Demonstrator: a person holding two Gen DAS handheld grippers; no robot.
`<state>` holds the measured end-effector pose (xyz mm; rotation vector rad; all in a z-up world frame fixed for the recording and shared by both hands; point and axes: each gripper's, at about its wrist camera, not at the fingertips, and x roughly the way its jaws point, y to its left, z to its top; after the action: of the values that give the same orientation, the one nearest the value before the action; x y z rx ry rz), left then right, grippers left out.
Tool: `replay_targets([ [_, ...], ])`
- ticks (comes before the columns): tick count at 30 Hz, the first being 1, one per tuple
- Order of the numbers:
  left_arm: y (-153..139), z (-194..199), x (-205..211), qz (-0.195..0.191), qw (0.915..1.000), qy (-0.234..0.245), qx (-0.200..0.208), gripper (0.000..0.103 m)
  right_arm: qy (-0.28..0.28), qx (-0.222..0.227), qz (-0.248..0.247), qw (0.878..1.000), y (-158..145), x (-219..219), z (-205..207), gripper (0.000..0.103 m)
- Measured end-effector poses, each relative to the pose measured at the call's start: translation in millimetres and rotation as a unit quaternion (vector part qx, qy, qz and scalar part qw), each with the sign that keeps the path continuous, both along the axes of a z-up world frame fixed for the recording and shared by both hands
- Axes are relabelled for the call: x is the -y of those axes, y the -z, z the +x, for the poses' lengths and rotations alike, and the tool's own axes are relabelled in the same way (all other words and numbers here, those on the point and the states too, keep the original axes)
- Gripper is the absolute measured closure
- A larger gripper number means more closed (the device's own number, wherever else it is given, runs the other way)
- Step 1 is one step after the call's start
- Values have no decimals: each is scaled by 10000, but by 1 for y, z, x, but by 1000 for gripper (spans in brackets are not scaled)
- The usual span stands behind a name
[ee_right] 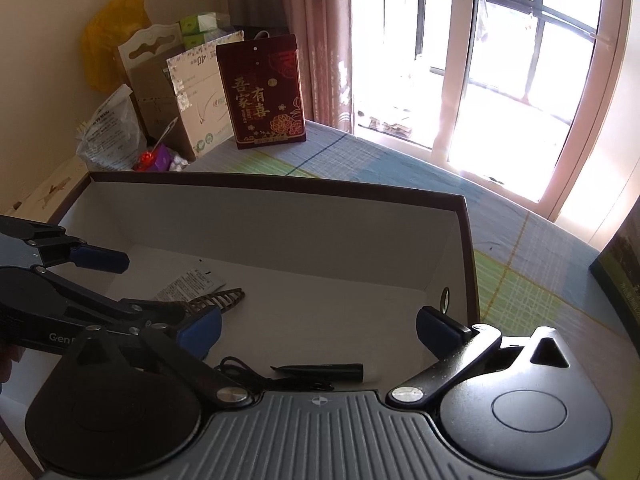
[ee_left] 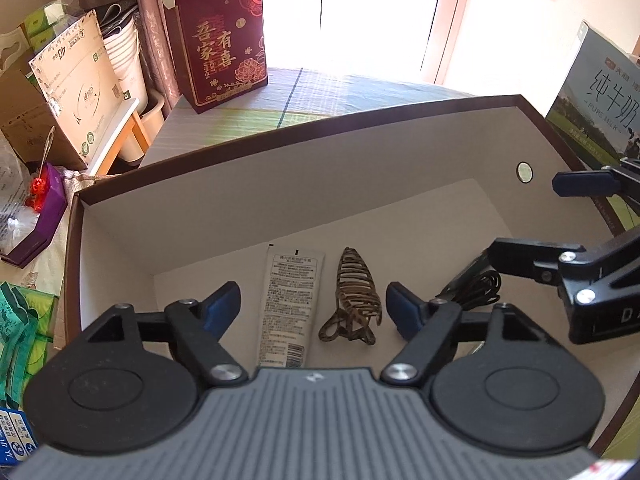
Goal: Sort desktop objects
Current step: 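Withdraw both tools from the box back toward the remaining table items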
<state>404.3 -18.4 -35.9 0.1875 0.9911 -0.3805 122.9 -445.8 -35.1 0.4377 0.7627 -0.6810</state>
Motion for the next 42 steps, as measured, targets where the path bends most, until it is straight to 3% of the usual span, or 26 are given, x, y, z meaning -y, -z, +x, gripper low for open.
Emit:
replay_targets([
  [14,-15,-25,-5,-107,9999,-58,87,15,66,174,98,9998,-9,-26,-25,2],
  [31,-43,-54,-19,-172,9992,-111,342,15,47,273,55,9996,-25,-52,-35,2],
  [42,-62,-94,-29,-201,9977,-102,635,15,134,348,-115,9992,-34,-80,-55,2],
])
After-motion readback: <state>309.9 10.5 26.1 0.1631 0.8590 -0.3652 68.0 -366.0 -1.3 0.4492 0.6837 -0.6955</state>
